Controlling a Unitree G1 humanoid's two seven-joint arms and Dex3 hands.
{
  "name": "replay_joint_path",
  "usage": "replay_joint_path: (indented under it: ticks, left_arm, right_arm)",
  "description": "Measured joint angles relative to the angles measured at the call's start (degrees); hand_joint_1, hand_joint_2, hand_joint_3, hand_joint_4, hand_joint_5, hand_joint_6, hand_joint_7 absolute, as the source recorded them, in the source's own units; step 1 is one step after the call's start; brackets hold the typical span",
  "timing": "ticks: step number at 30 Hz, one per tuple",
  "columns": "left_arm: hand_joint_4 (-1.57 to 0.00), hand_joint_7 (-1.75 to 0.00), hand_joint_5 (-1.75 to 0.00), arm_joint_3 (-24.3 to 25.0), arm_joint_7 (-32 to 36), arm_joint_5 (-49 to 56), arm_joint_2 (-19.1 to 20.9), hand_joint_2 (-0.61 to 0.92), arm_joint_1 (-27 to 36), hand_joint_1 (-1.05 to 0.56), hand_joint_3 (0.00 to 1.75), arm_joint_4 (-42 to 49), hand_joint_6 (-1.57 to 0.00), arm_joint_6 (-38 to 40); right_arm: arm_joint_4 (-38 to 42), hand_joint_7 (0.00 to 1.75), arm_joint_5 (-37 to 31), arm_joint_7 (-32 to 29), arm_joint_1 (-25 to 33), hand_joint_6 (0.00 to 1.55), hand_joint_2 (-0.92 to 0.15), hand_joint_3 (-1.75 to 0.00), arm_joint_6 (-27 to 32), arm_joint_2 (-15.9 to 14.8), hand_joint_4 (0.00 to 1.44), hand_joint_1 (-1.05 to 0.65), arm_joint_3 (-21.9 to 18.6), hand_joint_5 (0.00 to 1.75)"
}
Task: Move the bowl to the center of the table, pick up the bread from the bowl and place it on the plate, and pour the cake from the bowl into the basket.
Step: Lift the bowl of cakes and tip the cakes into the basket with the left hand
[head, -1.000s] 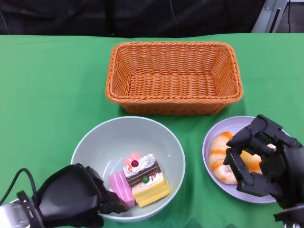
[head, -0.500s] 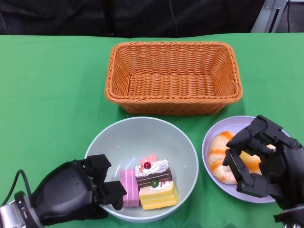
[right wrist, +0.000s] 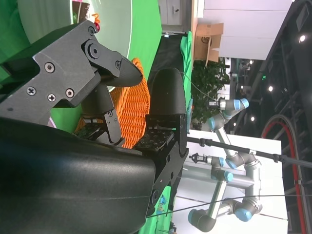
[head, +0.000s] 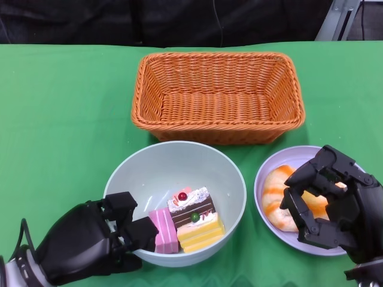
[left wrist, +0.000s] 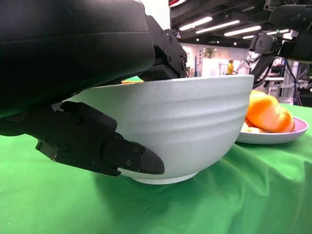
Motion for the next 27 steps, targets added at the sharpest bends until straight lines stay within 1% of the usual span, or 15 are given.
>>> replay_joint_path:
  ticks: [9, 14, 18, 22, 27]
  left_arm:
    - [-0.71, -1.75, -1.75, -0.54, 3.50, 1.31, 0.05, 0.88, -0.10, -0.14, 0.33, 0.24, -0.46, -0.38]
    - [-0.71, -1.75, -1.75, -0.54, 7.94, 1.76, 0.12, 0.87, -0.43, -0.10, 0.35, -0.02, -0.47, -1.78]
    - [-0.71, -1.75, -1.75, -0.48, 11.10, 1.75, 0.73, 0.88, -0.77, -0.14, 0.37, -2.06, -0.47, -4.10]
    - [-0.71, -1.75, -1.75, -0.29, 12.34, 1.75, 1.82, 0.86, -0.71, -0.14, 0.37, -4.07, -0.47, -5.78]
    - [-0.70, -1.75, -1.75, 1.16, 12.58, 1.21, 2.79, 0.87, 0.60, -0.13, 0.40, -7.23, -0.46, -7.23]
  right_arm:
    - [0.27, 1.31, -0.02, 0.03, -0.01, 0.64, -0.47, -1.10, -0.05, 0.02, 0.66, -0.04, 0.01, 1.61]
    - [1.20, 1.31, -0.45, 0.02, -0.11, 0.64, -0.47, -1.07, -0.41, 0.02, 0.67, -0.07, -0.02, 1.61]
    - [2.35, 1.30, -0.80, 0.00, -0.52, 0.65, -0.49, -1.04, -1.11, 0.02, 0.67, -0.06, -0.04, 1.60]
    - [2.96, 1.30, -0.93, -0.07, -0.79, 0.65, -0.50, -1.02, -1.81, 0.02, 0.67, -0.06, -0.08, 1.61]
    - [3.34, 1.30, -1.14, -0.13, -1.00, 0.65, -0.51, -1.01, -1.85, 0.02, 0.66, -0.06, -0.04, 1.60]
